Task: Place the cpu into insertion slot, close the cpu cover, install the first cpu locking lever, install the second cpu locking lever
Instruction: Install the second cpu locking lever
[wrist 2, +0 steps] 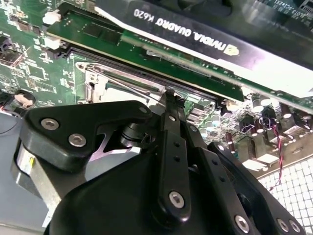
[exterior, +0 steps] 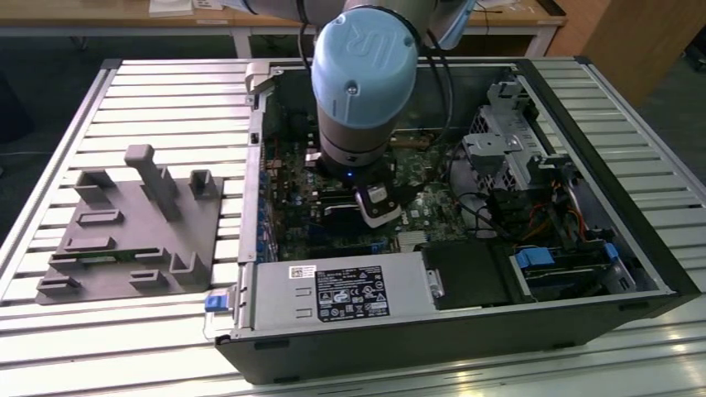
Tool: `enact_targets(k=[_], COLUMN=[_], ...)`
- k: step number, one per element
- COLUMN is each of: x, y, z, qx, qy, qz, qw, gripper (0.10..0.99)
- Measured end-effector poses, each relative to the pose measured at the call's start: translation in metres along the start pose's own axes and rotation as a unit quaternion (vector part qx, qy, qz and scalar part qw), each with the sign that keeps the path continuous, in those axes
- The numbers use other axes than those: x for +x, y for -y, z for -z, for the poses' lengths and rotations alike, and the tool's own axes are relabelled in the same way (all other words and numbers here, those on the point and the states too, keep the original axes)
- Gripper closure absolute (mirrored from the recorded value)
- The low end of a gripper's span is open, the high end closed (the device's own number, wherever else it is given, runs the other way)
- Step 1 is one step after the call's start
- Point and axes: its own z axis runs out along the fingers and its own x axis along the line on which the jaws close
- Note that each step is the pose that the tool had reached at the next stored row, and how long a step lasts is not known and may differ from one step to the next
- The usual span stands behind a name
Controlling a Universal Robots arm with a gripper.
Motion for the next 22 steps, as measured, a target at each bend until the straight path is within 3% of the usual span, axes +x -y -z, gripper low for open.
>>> enact_targets(k=[22], x=[0.0074], y=[-0.0031], z=[-0.0126], qx=[0.0], qy=[0.0], qz=[0.0], qw=[1.0], gripper=[0.98])
